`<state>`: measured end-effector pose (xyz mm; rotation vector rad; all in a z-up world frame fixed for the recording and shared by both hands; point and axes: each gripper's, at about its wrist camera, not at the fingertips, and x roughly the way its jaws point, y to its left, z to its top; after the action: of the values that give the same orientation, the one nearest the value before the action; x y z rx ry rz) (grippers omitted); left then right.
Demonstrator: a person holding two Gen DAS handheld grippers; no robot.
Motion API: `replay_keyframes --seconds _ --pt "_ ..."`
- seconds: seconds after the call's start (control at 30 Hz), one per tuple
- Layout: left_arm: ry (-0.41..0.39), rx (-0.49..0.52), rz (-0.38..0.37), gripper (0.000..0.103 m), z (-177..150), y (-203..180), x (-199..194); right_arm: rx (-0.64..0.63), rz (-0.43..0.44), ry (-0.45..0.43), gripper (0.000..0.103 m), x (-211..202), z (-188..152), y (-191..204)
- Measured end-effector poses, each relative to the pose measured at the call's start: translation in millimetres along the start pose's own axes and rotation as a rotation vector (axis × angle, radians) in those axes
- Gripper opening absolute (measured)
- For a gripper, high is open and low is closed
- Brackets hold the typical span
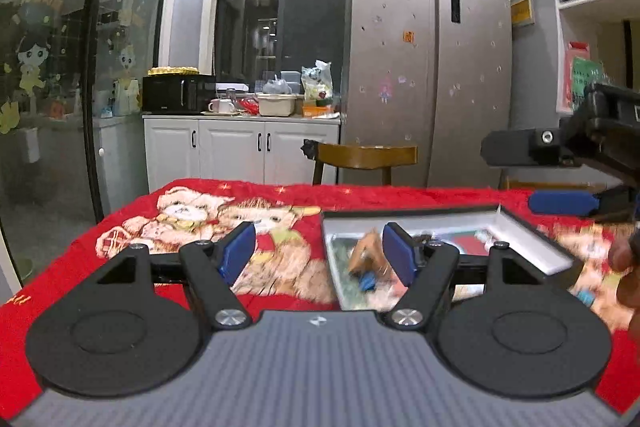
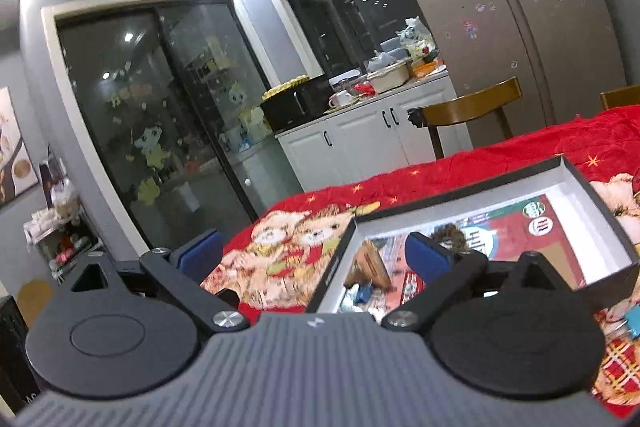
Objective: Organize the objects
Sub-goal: 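Withdraw both open grippers from the box toward the quilt, then grasp a brown pom-pom hair tie with the left gripper while the right gripper grasps another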
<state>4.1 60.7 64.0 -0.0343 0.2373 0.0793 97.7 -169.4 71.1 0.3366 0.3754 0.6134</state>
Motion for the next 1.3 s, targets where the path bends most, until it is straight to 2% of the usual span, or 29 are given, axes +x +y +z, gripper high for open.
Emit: replay_keyframes --seconds 0.07,0.13,0.27,0.53,0.7,0.93,1.3 --pt "0.010 -0.007 0.006 0.075 -12 6 2 -0.040 -0.014 0.006 0.103 4 -11 0" --pt "0.043 -0.017 -0.028 0.075 -18 11 8 -0.060 -0.029 0.024 0.103 8 -19 1" --pt "0.088 -0.037 -0.068 0.075 -23 13 17 -0.030 -0.031 0.090 0.103 18 -30 -13" --pt "0.127 0.053 -0.089 0.075 -27 -4 26 -0.050 -0.012 0.167 0.103 31 -47 -23" --pt "0.217 0.029 -0.127 0.075 -30 -2 38 -0.079 -0.009 0.168 0.103 31 -52 -18" --pt "0.318 -0.012 -0.142 0.075 -35 1 49 -0.105 0.002 0.173 0.103 32 -56 -17" --pt "0.331 0.022 -0.123 0.075 -39 -5 50 -0.068 0.014 0.247 0.103 40 -64 -23"
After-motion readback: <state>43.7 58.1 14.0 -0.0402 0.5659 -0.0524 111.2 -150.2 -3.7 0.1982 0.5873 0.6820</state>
